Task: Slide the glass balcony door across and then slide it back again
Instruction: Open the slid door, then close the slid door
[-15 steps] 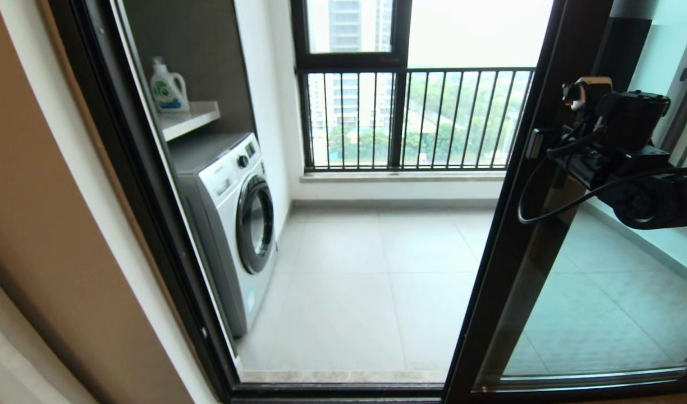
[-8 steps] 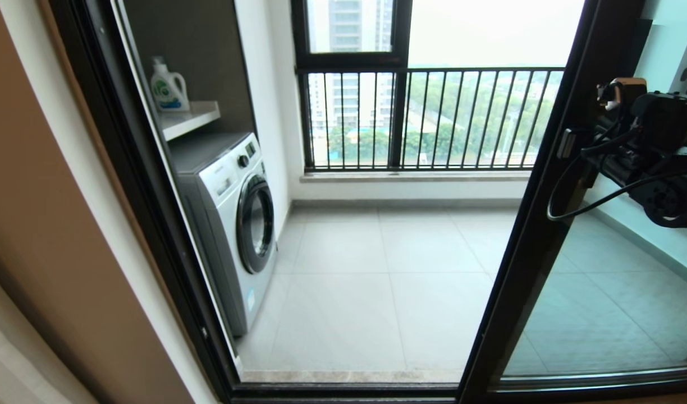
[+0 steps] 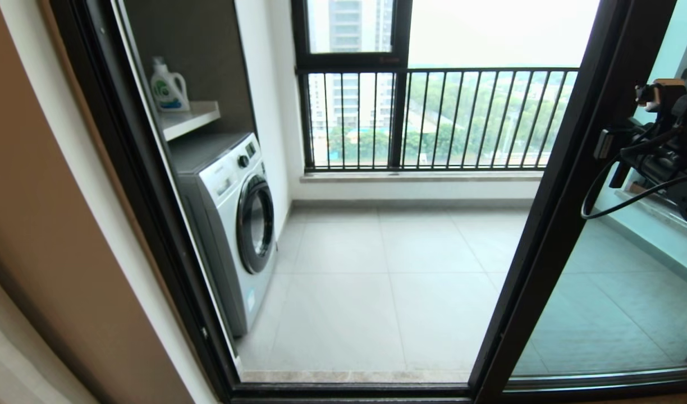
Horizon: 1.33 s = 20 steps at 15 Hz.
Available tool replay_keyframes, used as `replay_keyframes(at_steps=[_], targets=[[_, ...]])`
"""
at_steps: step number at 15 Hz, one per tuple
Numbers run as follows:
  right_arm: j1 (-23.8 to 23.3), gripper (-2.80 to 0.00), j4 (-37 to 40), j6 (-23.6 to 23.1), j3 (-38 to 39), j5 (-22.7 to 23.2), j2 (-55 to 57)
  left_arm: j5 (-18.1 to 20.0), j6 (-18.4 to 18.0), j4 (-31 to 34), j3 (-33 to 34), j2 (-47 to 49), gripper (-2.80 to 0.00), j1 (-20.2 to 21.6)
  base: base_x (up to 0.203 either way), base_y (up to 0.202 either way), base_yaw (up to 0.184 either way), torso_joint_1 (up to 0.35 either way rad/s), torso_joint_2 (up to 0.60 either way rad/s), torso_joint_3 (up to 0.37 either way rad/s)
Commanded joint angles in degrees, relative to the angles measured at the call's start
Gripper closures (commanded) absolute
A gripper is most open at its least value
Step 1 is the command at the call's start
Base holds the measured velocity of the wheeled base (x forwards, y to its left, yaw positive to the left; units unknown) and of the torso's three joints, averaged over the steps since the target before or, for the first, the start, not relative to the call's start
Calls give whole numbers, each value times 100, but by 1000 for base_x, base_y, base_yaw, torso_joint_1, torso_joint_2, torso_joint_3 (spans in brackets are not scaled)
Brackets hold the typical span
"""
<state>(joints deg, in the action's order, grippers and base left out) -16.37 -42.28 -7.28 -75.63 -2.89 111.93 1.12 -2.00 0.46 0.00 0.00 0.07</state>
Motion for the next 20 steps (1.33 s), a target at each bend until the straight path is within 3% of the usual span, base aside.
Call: replay_keyframes(at_steps=[1, 8, 14, 20], targets=[[-33, 0, -35, -2, 4, -1, -5, 2, -2, -2, 0, 9, 0, 1, 0, 0, 0, 0, 0, 0], [-26, 0, -28, 7, 27, -1, -129, 2, -2, -2, 0, 9, 0, 1, 0, 0, 0, 0, 0, 0], [697, 0, 154, 16, 388, -33, -971, 2, -2, -2, 0, 9, 0, 1, 0, 0, 0, 0, 0, 0], [741, 0, 158, 7, 857, -45, -1455, 2, -2, -2, 0, 9, 0, 1, 0, 0, 0, 0, 0, 0]])
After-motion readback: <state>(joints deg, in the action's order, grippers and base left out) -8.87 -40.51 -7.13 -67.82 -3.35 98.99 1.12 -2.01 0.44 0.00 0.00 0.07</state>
